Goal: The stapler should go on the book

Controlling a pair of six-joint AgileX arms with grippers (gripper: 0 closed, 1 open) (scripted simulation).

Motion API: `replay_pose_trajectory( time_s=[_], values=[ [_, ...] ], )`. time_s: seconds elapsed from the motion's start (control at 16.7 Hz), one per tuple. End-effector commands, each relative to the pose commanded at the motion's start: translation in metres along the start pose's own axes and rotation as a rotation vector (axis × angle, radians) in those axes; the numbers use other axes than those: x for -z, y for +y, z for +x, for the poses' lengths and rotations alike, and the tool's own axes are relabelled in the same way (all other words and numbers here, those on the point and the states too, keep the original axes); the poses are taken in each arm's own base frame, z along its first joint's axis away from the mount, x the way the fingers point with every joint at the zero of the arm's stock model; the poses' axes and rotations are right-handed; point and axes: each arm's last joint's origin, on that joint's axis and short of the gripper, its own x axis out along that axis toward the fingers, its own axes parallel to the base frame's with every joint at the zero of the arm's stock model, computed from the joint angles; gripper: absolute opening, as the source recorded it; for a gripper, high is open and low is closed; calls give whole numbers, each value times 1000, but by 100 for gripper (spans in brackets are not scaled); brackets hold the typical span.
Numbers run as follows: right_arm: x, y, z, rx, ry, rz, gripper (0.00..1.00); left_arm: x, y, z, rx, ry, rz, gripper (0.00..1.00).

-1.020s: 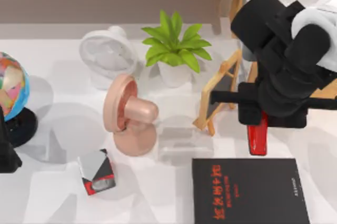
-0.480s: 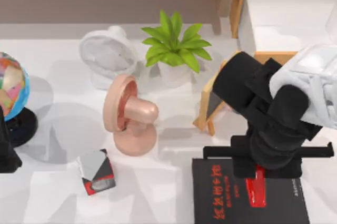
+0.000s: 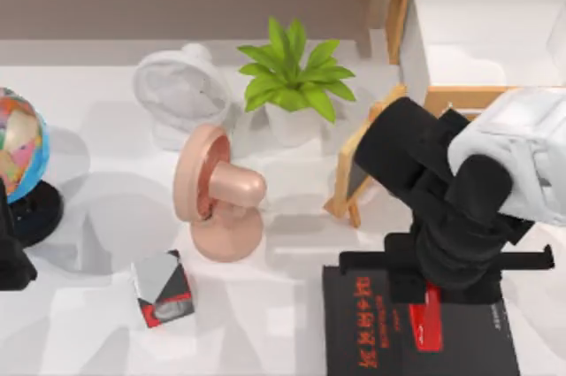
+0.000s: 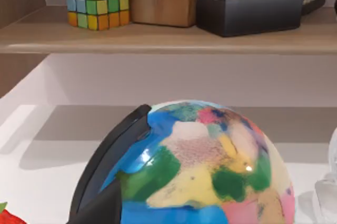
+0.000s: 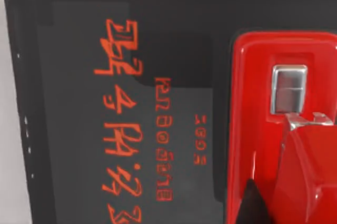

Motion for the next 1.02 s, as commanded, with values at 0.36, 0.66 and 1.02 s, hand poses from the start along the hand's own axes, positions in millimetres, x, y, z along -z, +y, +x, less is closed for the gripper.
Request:
replay_pose_trajectory(
  time_s=[0.36, 0.66, 1.02],
  values=[
    [2, 0, 17, -1, 0, -4, 0, 0, 0, 0, 0, 0, 0, 100],
    [2, 0, 17, -1, 0, -4, 30, 0, 0, 0, 0, 0, 0, 100],
    [2, 0, 17, -1, 0, -4, 75, 0, 0, 0, 0, 0, 0, 100]
  ],
)
